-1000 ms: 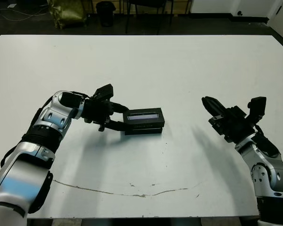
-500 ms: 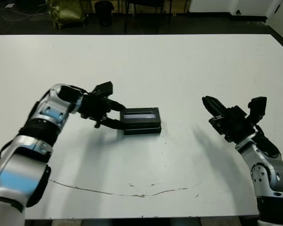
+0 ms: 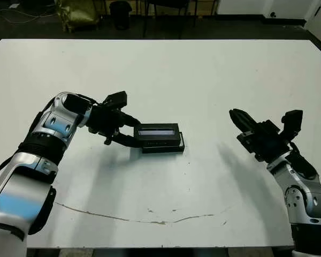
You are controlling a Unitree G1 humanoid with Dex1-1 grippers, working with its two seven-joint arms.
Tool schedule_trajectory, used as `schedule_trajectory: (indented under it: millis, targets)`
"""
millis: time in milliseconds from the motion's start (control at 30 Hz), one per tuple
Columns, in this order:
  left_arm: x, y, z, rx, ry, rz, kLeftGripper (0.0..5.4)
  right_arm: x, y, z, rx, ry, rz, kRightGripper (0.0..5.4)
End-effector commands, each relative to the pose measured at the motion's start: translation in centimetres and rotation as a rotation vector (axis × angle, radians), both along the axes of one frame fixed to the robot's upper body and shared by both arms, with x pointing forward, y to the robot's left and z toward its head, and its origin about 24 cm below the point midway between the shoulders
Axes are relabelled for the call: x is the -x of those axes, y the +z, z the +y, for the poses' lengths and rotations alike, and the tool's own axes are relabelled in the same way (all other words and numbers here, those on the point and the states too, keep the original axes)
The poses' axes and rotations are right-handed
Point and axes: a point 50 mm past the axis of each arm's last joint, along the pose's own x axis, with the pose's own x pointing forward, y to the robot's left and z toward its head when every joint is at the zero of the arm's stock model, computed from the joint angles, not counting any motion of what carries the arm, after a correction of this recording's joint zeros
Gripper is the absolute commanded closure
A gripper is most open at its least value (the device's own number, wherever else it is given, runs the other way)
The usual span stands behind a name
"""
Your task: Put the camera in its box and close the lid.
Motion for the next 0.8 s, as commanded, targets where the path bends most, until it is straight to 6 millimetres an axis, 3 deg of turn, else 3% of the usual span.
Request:
schedule_trajectory:
  millis: [33, 800]
  targets:
    - [0.4, -1.2, 0.1, -0.015, 0.005, 0.032, 3.03, 0.2, -0.6, -0.4, -0.001, -0.016, 0.040, 5.40]
    - [1.2, -3.3, -0.6, 0.032, 0.020, 0.051, 3.03, 0.0, -0.6, -0.5, -0.010, 0.001, 0.031, 5.40]
